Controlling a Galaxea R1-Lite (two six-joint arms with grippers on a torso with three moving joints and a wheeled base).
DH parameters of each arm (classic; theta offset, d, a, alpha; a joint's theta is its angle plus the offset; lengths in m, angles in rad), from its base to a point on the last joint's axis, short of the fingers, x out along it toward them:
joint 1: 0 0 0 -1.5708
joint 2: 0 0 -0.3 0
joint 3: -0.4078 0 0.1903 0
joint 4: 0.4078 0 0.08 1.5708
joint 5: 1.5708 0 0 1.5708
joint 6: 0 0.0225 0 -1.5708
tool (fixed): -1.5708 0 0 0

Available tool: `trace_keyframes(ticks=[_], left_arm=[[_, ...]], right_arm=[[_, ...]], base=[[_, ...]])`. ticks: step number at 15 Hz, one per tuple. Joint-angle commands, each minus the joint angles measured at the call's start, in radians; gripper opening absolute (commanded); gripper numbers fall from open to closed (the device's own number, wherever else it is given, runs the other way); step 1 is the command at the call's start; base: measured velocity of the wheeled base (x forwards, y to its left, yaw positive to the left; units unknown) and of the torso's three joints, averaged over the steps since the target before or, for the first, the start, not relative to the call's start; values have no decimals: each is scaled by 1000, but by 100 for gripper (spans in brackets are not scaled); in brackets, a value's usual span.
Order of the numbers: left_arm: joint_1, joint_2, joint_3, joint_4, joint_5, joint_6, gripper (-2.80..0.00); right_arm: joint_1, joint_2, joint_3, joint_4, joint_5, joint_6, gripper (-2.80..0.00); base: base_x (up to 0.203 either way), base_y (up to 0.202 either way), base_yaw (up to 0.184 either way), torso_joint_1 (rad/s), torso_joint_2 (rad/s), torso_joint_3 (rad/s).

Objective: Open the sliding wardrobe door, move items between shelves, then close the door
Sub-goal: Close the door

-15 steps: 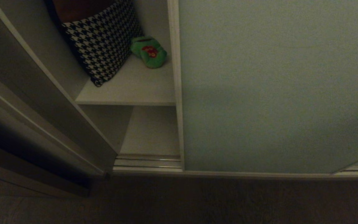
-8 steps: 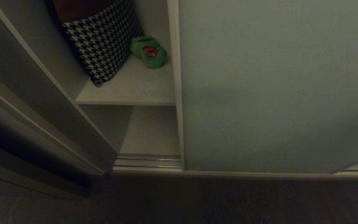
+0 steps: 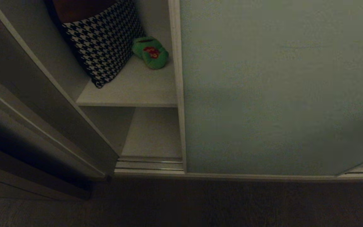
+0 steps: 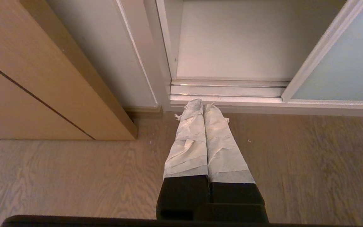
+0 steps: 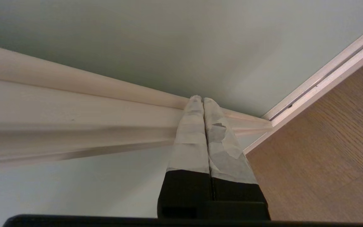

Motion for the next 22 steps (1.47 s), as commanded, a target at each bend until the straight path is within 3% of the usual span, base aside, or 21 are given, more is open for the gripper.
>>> trace_keyframes(ticks=[1, 7, 16, 22], left_arm=[[0, 0, 0, 0, 0, 0, -280], [0, 0, 0, 0, 0, 0, -280], [0, 0, 0, 0, 0, 0, -280], [0, 0, 0, 0, 0, 0, -280]], right_arm=[[14, -14, 7, 1, 7, 3, -280], [32, -132, 158, 0, 10, 2, -280], [99, -379, 522, -127, 16, -5, -280], [133, -532, 670, -136, 71, -9, -280]], base=[[0, 0, 0, 0, 0, 0], [0, 0, 0, 0, 0, 0], [0, 0, 0, 0, 0, 0], [0, 0, 0, 0, 0, 0]])
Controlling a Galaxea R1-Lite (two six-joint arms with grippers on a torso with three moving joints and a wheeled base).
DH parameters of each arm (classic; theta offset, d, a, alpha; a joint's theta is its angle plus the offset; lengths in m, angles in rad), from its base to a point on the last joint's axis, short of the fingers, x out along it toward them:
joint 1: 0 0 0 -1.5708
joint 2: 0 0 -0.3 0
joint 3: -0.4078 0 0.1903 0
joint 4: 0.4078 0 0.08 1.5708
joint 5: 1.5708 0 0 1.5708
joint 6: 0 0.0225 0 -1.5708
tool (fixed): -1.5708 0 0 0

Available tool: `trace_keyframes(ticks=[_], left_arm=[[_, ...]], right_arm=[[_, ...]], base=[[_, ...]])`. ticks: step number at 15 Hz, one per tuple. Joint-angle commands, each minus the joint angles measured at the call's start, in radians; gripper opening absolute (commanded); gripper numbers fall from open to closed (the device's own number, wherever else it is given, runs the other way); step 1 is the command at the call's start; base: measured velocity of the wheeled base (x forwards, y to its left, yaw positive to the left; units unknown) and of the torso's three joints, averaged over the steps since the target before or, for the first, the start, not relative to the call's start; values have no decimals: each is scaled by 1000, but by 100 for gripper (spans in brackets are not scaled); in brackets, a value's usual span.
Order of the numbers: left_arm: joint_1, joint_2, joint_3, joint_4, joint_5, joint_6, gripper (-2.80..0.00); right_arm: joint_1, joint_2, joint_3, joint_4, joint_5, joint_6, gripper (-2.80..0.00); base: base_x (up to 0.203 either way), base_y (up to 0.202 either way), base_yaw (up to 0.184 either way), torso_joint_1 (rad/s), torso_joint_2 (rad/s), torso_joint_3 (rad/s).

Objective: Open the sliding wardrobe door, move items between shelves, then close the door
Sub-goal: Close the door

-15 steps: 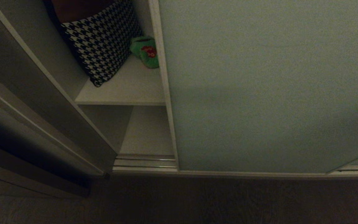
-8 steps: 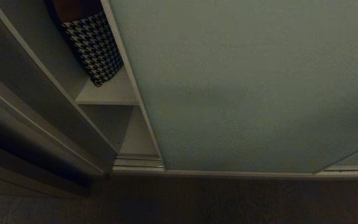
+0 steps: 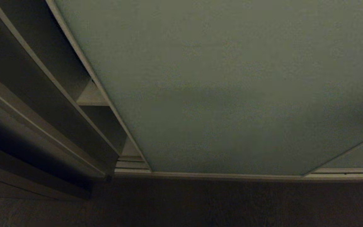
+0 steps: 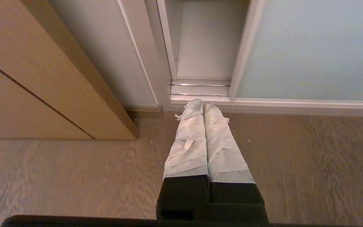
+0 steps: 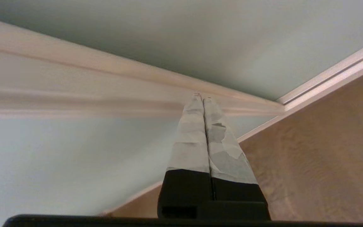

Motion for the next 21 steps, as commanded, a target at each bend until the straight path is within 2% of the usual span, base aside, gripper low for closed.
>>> trace_keyframes(ticks=[1, 9, 15, 21], left_arm=[[0, 0, 0, 0, 0, 0, -280], [0, 0, 0, 0, 0, 0, -280], [0, 0, 0, 0, 0, 0, -280], [0, 0, 0, 0, 0, 0, -280]], right_arm=[[19, -55, 29, -2, 5, 1, -280], [123, -159, 95, -1, 3, 0, -280], [146, -187, 108, -1, 2, 3, -280], [228, -240, 164, -2, 2, 0, -280]], base=[[0, 0, 0, 0, 0, 0], [0, 0, 0, 0, 0, 0], [0, 0, 0, 0, 0, 0], [0, 0, 0, 0, 0, 0]])
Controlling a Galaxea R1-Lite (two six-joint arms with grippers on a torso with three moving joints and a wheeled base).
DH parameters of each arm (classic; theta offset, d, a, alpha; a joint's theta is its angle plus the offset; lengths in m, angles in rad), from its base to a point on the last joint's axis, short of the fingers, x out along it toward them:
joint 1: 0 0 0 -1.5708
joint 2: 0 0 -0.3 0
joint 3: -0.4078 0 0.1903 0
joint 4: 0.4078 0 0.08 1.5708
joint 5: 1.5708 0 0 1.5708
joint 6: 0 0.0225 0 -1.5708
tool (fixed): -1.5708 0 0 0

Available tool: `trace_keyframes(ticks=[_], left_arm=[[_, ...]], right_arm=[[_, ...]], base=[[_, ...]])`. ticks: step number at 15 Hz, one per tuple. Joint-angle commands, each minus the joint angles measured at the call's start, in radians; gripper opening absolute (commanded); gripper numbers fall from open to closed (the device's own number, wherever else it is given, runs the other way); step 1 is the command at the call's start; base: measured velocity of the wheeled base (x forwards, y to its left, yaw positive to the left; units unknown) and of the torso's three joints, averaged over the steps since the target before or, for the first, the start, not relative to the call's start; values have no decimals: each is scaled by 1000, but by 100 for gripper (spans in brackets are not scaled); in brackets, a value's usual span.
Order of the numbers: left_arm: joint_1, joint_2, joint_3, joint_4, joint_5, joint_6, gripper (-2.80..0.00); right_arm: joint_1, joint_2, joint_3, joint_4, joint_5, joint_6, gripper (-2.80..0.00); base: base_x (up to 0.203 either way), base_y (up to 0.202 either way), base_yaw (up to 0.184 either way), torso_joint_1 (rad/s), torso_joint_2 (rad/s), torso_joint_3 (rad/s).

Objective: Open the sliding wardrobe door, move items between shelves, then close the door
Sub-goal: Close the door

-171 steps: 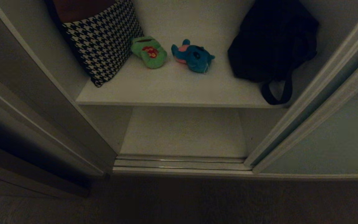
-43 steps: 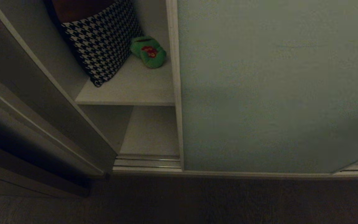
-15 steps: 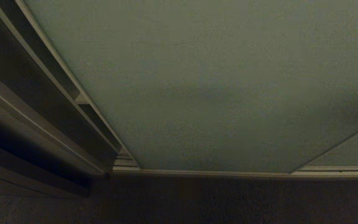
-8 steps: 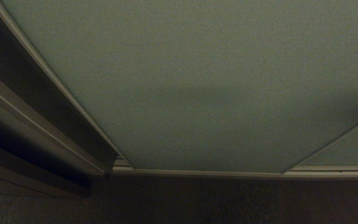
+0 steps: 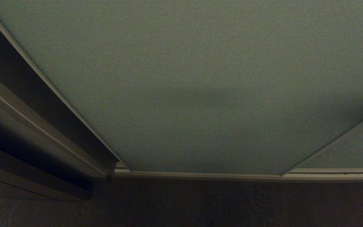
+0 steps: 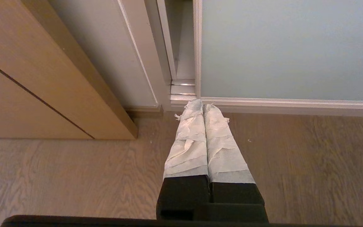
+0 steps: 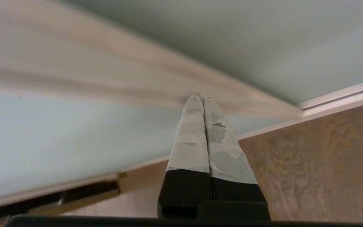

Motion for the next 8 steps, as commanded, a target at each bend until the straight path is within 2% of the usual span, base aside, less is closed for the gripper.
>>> trace_keyframes(ticks=[1, 4, 8], left_arm=[[0, 0, 0, 0, 0, 0, -280], [0, 0, 0, 0, 0, 0, -280], [0, 0, 0, 0, 0, 0, -280]], right_arm=[[18, -17, 20, -1, 5, 2, -280], [32, -18, 28, -8, 3, 3, -280], [65, -27, 71, -82, 2, 5, -280]], base=[[0, 0, 0, 0, 0, 0], [0, 0, 0, 0, 0, 0], [0, 0, 0, 0, 0, 0]])
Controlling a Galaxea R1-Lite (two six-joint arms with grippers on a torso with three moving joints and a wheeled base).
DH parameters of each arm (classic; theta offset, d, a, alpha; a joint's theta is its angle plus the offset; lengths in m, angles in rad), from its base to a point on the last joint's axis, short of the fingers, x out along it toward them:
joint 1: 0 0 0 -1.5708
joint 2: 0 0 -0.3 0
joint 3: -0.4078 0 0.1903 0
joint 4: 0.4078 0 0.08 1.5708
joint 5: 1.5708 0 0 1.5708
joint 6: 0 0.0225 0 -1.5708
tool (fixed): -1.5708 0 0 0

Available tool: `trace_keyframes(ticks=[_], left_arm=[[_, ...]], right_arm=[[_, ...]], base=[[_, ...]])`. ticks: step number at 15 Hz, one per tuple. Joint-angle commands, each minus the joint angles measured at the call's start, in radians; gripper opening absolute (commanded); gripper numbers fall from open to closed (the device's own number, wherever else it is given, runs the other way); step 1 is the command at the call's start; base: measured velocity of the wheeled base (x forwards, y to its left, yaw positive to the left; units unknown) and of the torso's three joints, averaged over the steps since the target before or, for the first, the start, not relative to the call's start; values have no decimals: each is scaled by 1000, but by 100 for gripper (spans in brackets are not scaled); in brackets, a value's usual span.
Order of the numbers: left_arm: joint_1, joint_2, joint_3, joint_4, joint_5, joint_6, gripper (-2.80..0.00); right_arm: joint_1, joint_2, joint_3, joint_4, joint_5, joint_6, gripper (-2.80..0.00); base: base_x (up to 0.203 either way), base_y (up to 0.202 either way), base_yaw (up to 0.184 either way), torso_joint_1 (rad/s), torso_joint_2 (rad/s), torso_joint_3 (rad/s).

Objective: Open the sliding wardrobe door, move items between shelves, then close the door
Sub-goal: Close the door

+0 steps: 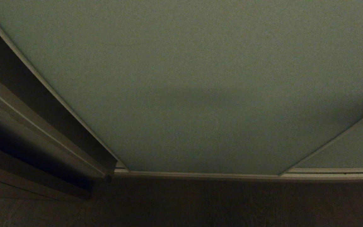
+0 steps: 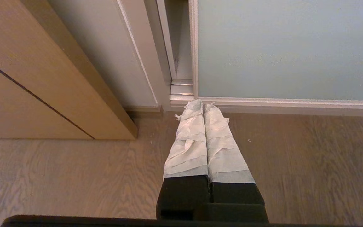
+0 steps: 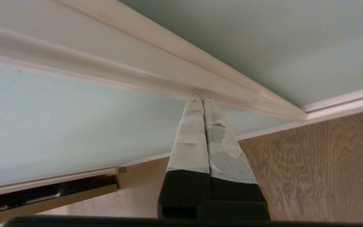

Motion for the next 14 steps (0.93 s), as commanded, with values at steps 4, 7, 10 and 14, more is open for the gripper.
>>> trace_keyframes(ticks=[4, 7, 10, 14], left_arm=[[0, 0, 0, 0, 0, 0, -280], [0, 0, 0, 0, 0, 0, -280], [0, 0, 0, 0, 0, 0, -280], [0, 1, 0, 0, 0, 0, -280]], right_arm=[[27, -37, 43, -16, 9, 5, -280], [35, -78, 79, -16, 14, 3, -280], [37, -108, 103, -17, 14, -1, -280], [-55, -116, 108, -31, 8, 0, -280]], base=[[0, 0, 0, 0, 0, 0], [0, 0, 0, 0, 0, 0], [0, 0, 0, 0, 0, 0], [0, 0, 0, 0, 0, 0]])
